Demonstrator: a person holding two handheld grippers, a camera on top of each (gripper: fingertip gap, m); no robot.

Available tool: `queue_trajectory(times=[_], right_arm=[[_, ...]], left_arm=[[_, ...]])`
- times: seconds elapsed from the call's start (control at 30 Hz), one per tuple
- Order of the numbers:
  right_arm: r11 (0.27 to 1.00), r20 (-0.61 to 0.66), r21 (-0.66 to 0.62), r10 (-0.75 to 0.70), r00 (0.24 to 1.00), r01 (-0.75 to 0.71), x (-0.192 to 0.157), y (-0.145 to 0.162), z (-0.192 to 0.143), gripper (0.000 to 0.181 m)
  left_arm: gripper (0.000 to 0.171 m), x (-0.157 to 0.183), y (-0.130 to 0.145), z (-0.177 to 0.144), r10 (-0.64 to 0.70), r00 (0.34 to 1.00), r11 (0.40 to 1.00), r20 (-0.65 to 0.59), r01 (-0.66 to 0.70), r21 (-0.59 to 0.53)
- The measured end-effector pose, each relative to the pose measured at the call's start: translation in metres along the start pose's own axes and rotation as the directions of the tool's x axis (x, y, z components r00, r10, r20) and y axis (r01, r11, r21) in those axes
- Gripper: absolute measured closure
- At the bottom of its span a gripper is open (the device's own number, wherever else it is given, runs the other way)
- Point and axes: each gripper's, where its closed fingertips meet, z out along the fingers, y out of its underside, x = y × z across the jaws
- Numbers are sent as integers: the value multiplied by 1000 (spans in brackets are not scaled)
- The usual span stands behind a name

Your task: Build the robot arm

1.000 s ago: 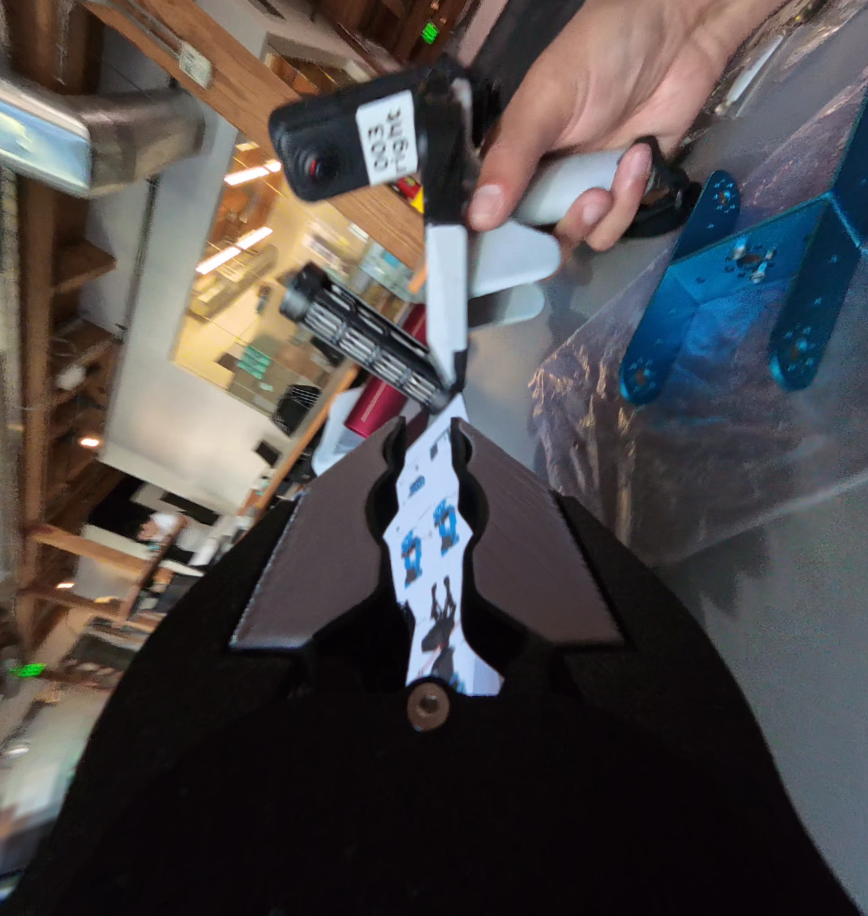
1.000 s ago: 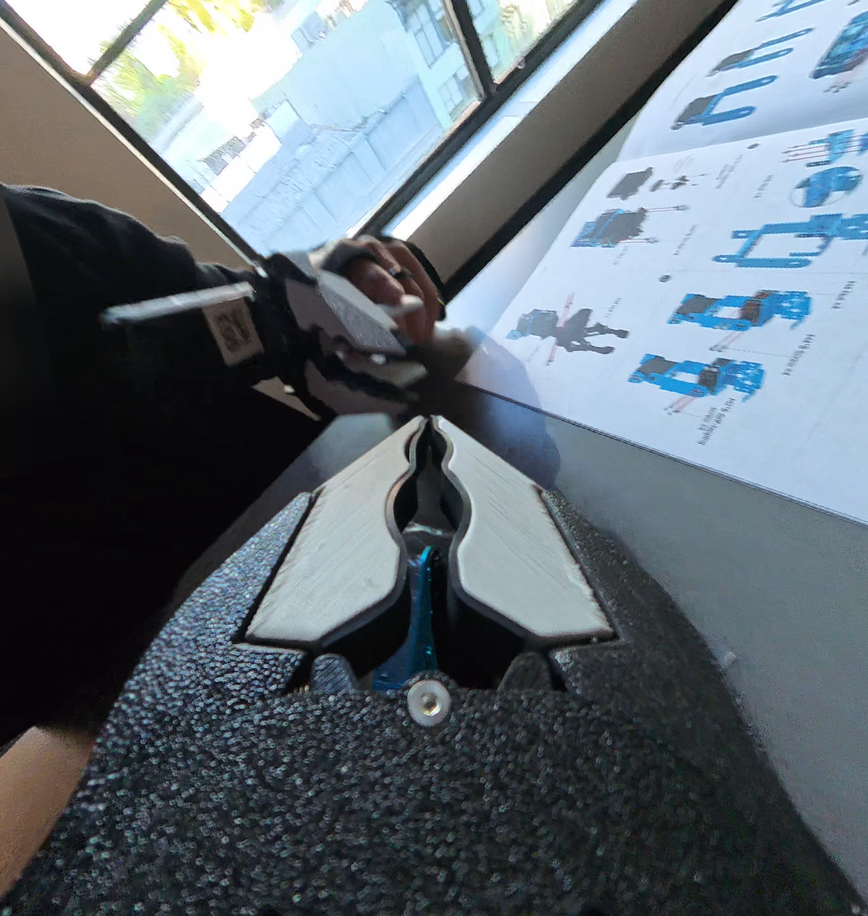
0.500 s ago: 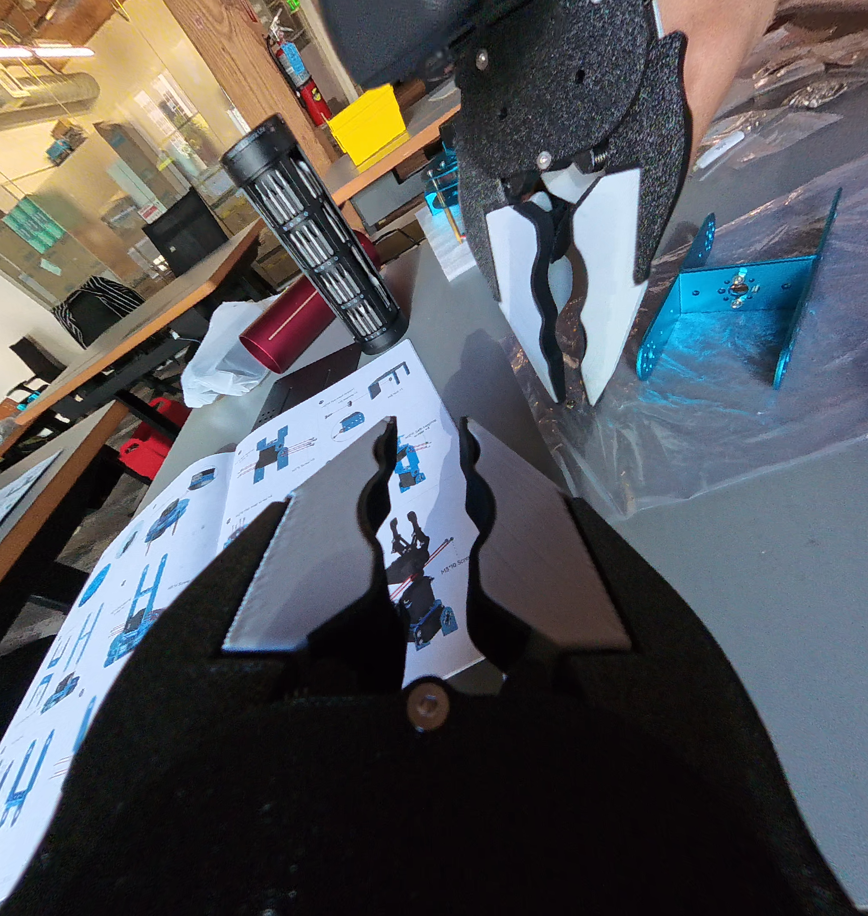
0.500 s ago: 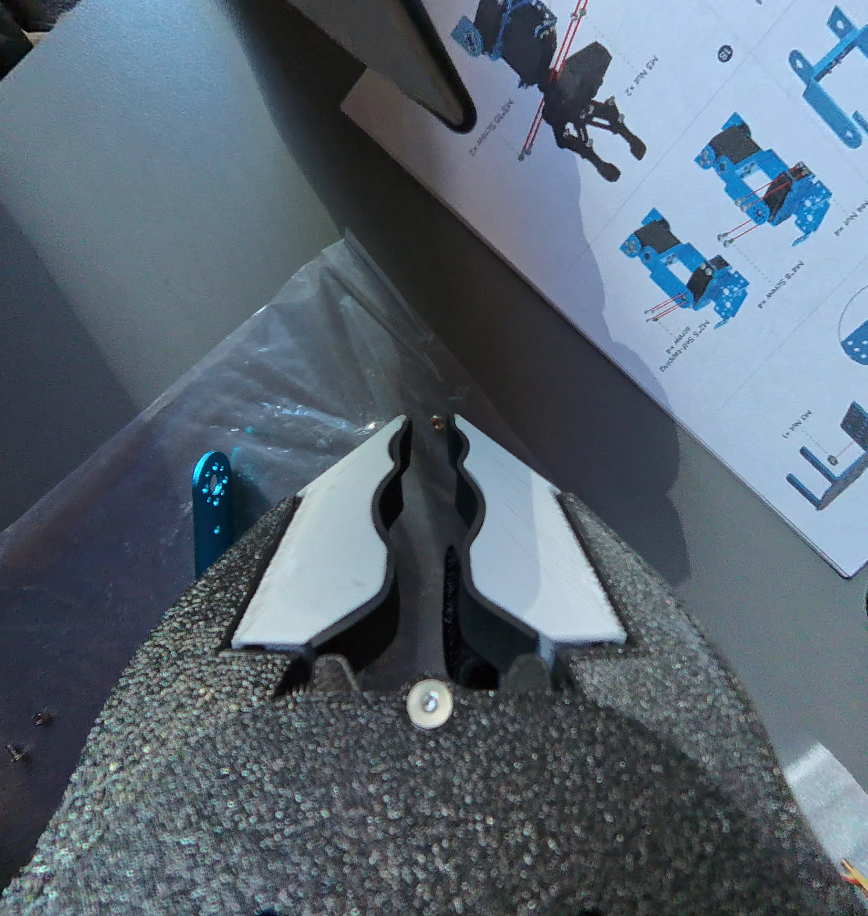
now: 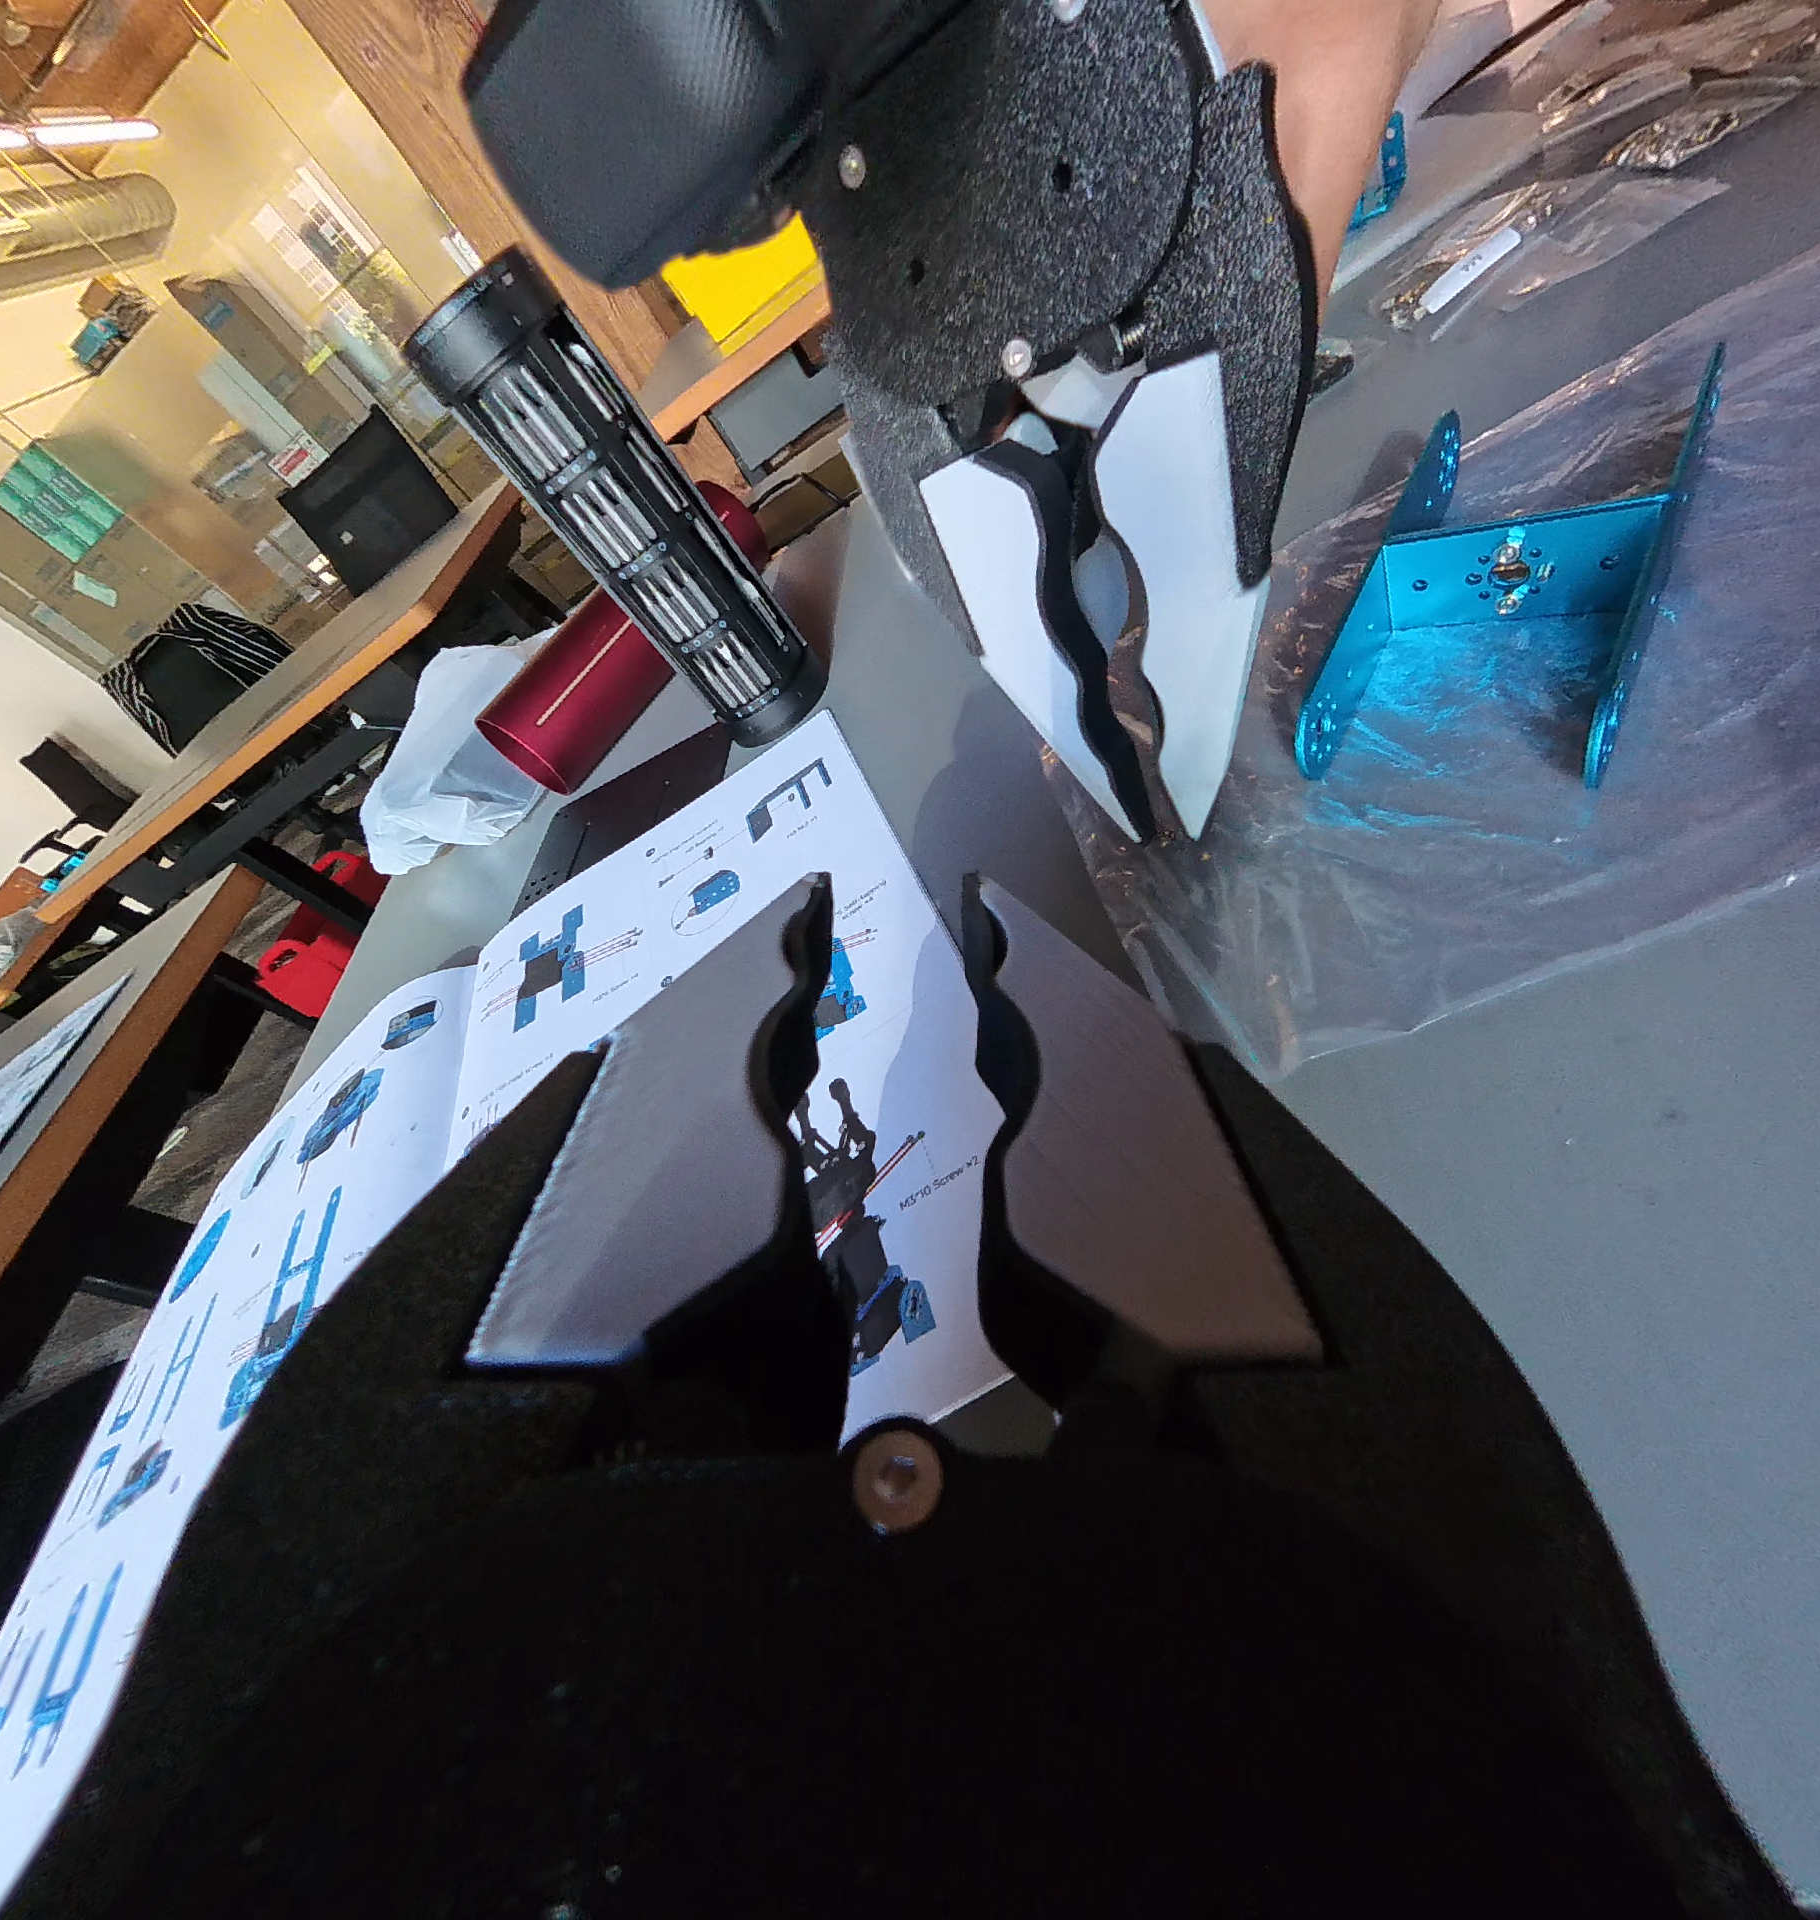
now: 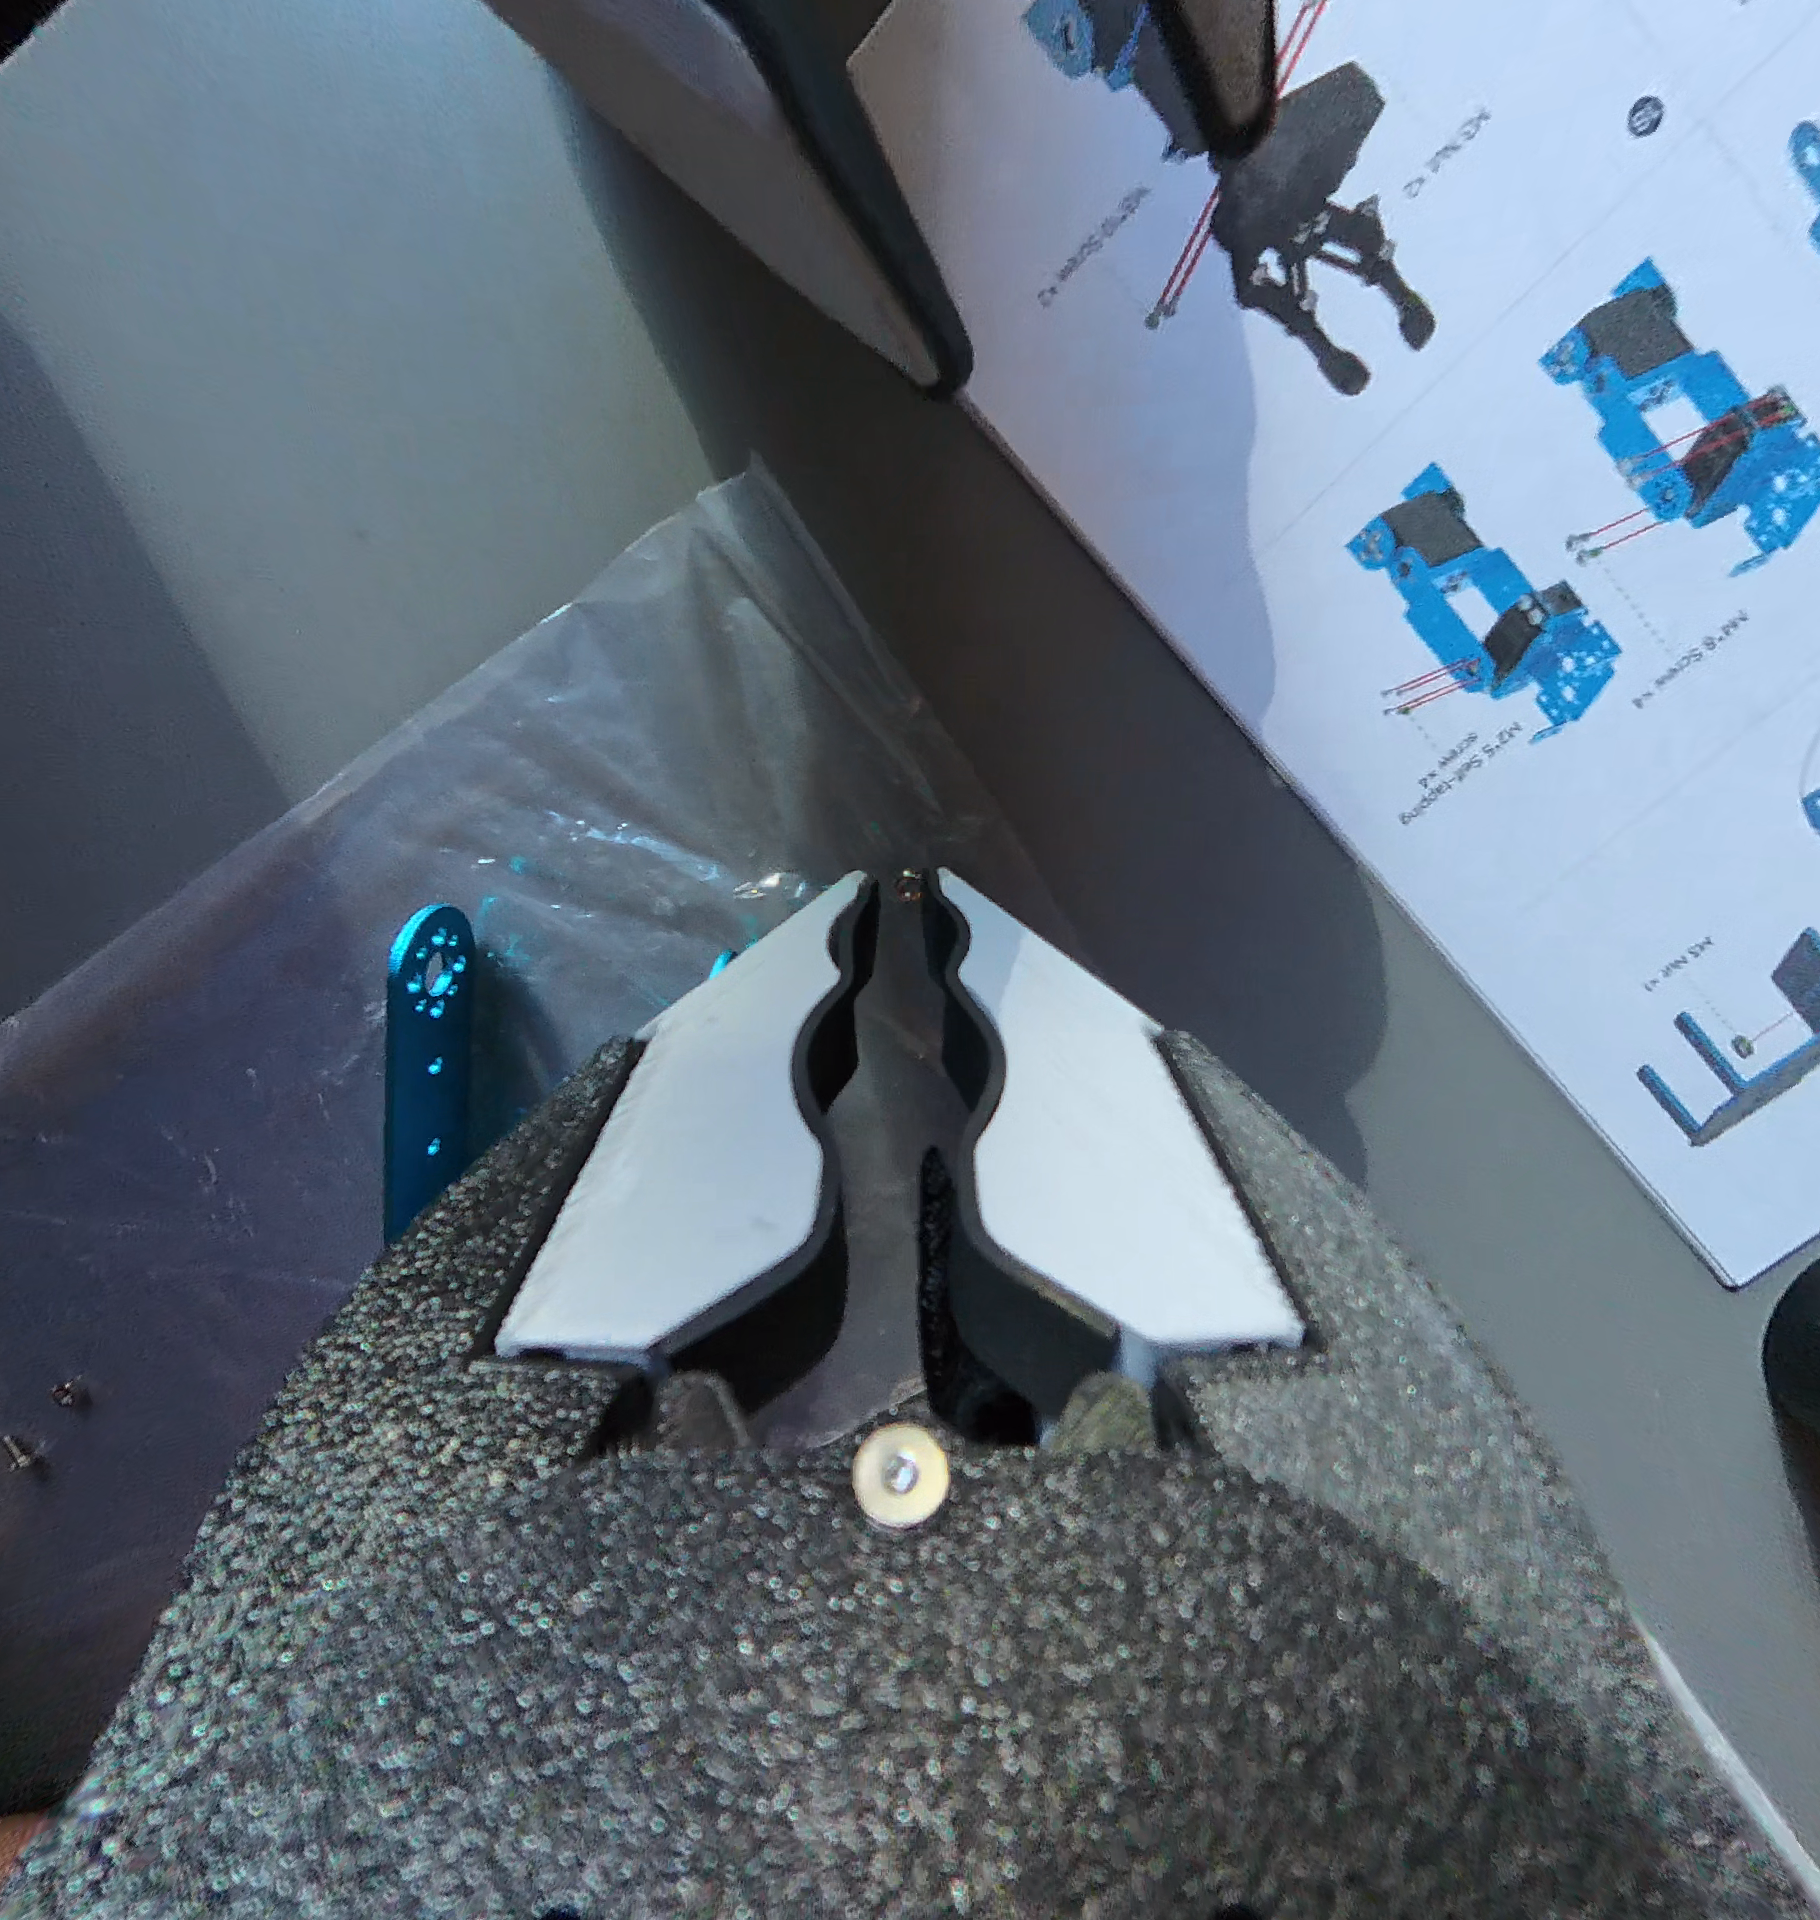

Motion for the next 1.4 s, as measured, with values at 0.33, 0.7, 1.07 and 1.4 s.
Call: queue_trajectory(times=[0.33,0.7,1.07,1.4], right_arm=[[1000,19,10,18,1000,-18,4,2,1,176],[897,358,340,155,921,-283,4,-7,-14,180],[662,562,582,93,822,-473,-12,-66,-64,180],[655,322,647,230,919,-391,12,-66,-59,180]], left_arm=[[148,12,1,1,77,997,997,-24,-78,-12],[147,35,-4,3,460,886,888,65,-459,-29],[150,24,-22,11,387,876,914,288,-405,6],[159,6,-18,12,382,826,919,414,-388,-74]])
